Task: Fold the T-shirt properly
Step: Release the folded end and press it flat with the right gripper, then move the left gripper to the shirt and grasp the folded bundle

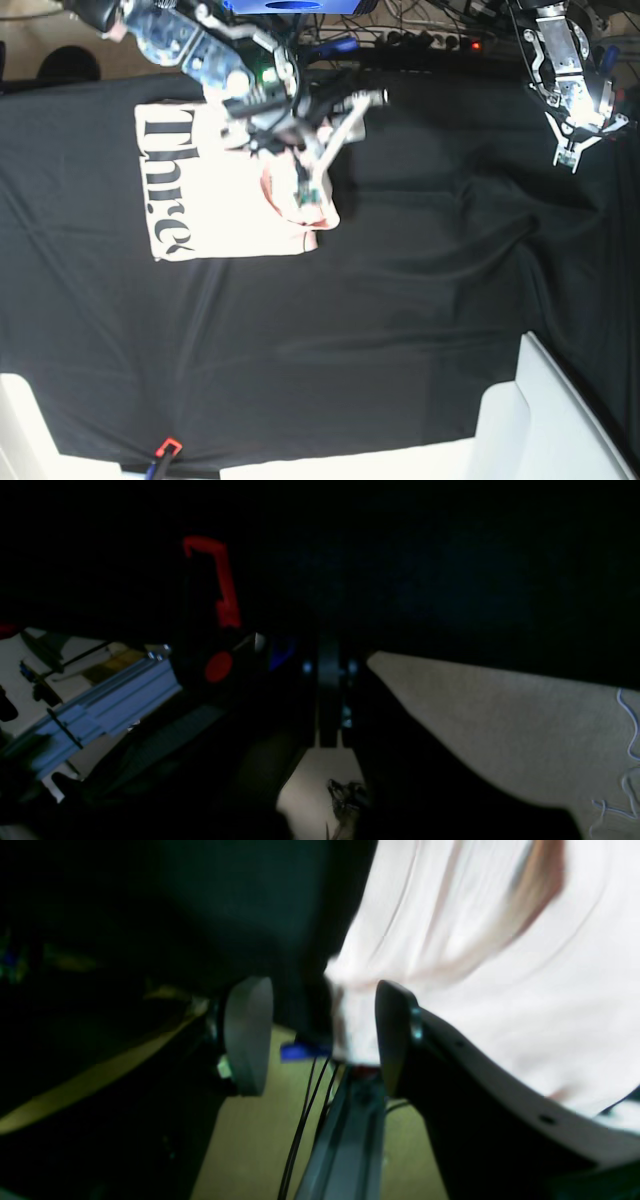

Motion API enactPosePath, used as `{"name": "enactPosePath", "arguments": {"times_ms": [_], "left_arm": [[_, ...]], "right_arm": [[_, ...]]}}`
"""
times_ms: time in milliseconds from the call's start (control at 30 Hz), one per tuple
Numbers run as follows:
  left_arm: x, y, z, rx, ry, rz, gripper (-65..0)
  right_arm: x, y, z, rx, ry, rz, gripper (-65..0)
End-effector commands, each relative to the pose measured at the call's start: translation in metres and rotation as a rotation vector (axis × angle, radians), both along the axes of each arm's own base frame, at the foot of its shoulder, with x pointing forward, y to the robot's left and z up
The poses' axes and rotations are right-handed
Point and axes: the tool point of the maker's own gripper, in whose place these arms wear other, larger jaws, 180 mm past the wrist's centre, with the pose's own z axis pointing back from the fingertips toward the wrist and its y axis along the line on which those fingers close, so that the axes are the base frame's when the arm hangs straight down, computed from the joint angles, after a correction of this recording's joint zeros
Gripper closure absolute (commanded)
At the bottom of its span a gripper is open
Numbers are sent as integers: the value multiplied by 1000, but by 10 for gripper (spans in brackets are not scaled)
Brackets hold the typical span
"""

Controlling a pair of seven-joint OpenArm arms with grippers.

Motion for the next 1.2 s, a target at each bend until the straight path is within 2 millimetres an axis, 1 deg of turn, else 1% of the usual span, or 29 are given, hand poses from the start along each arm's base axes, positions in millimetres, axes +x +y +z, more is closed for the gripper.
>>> {"name": "enactPosePath", "arguments": {"times_ms": [0, 133, 200, 233, 300, 400, 433, 467, 533, 600, 667, 733, 800, 867, 933, 967, 1033, 1100, 1167], "left_arm": [[10, 5, 9, 23, -41, -18, 0], [31, -30, -4, -125, -183, -28, 0], [42, -47, -7, -234, -269, 1, -5], [50, -57, -7, -308, -333, 24, -29], [65, -75, -3, -453, -443, 74, -87], [87, -96, 9, -628, -542, 62, -195], [94, -105, 14, -689, -570, 49, -218], [100, -115, 19, -753, -595, 34, -232], [109, -136, 26, -866, -630, 10, -237], [129, -163, 39, -977, -674, -37, -239], [138, -185, 42, -1047, -674, -76, -239], [150, -205, 44, -1103, -667, -120, -240], [157, -213, 37, -1135, -652, -110, -240], [165, -215, 31, -1157, -654, -80, -240], [169, -217, 26, -1173, -644, -60, -240], [171, -219, 27, -1193, -652, -50, -240], [175, -223, 34, -1255, -689, -20, -240], [181, -222, 48, -1336, -759, 29, -240], [186, -223, 60, -1408, -820, 65, -239]], "right_arm": [[13, -1, 9, 18, -32, -26, -309], [48, -28, 16, 11, -75, -146, -309], [54, -38, 16, -7, -87, -156, -309], [56, -42, 16, -18, -94, -156, -309], [57, -46, 14, -29, -98, -155, -309], [55, -55, 10, -51, -91, -159, -309], [54, -57, 8, -56, -89, -160, -309], [53, -61, 6, -67, -87, -161, -309], [54, -66, 5, -77, -97, -163, -309], [57, -71, 5, -85, -126, -168, -309], [55, -72, 4, -84, -133, -172, -309], [54, -73, 2, -85, -142, -175, -309], [50, -75, 0, -88, -136, -175, -309], [48, -76, -2, -91, -131, -176, -309], [47, -81, -3, -104, -130, -174, -309], [47, -82, -4, -109, -131, -173, -309], [47, -83, -4, -109, -131, -175, -309], [53, -91, -3, -113, -135, -207, -309], [53, -100, -5, -119, -127, -240, -309]]}}
